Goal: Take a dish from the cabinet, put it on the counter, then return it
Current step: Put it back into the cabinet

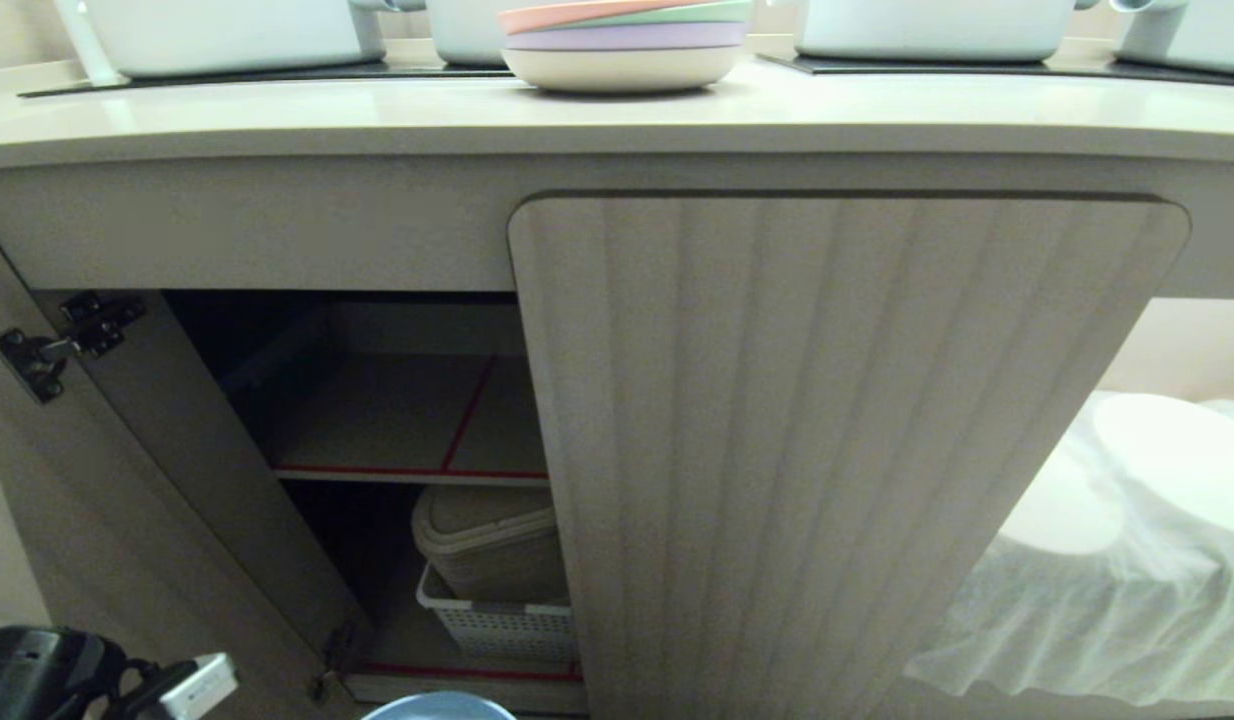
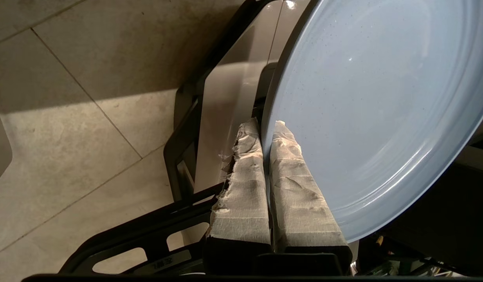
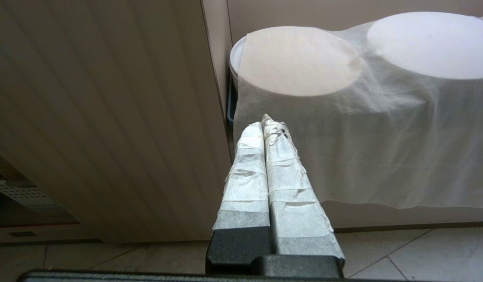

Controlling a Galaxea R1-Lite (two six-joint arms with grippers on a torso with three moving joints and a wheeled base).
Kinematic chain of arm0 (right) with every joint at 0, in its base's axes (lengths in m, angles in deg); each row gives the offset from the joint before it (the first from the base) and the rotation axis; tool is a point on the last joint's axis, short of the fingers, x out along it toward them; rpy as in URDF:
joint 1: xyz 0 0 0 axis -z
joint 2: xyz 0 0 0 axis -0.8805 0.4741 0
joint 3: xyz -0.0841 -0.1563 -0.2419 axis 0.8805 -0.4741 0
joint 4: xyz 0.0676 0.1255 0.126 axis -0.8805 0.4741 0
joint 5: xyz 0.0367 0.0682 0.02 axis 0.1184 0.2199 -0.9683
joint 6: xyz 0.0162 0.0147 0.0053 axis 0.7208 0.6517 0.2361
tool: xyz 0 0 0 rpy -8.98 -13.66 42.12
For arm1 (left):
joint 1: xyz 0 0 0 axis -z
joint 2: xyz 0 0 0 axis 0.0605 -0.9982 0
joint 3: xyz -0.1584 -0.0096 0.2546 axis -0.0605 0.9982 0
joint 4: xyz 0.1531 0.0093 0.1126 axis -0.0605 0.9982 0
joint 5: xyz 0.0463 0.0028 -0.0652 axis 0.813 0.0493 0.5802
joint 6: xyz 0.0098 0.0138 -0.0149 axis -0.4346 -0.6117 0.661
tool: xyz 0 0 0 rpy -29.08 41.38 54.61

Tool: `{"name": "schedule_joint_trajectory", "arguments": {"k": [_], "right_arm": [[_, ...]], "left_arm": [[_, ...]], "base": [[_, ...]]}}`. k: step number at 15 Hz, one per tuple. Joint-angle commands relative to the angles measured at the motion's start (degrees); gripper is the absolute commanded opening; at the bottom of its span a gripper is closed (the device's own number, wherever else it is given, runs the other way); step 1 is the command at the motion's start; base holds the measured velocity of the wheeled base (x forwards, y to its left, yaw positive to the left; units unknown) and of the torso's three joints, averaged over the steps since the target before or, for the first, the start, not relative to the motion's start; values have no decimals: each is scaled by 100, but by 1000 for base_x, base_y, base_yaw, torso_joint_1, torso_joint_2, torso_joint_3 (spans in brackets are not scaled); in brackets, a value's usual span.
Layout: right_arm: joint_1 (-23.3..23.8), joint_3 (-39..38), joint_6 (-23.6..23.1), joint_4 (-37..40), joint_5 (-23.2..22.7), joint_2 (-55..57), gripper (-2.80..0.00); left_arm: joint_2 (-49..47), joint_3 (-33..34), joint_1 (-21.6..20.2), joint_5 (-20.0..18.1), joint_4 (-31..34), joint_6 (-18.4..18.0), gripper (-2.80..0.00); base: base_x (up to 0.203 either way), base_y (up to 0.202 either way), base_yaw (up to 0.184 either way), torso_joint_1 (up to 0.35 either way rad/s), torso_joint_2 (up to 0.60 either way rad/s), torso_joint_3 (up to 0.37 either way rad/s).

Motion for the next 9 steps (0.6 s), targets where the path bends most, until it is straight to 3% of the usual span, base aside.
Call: {"name": "schedule_joint_trajectory", "arguments": {"k": [1, 9], "right_arm": [[-1, 0, 0, 2, 1, 9, -280], [5, -5, 0, -7, 9, 0, -280]], "left_arm": [[-10, 5, -2, -15, 1, 2, -280], [-45, -17, -2, -7, 1, 33, -280]], "base": [[0, 0, 0, 0, 0, 0], [0, 0, 0, 0, 0, 0]]}}
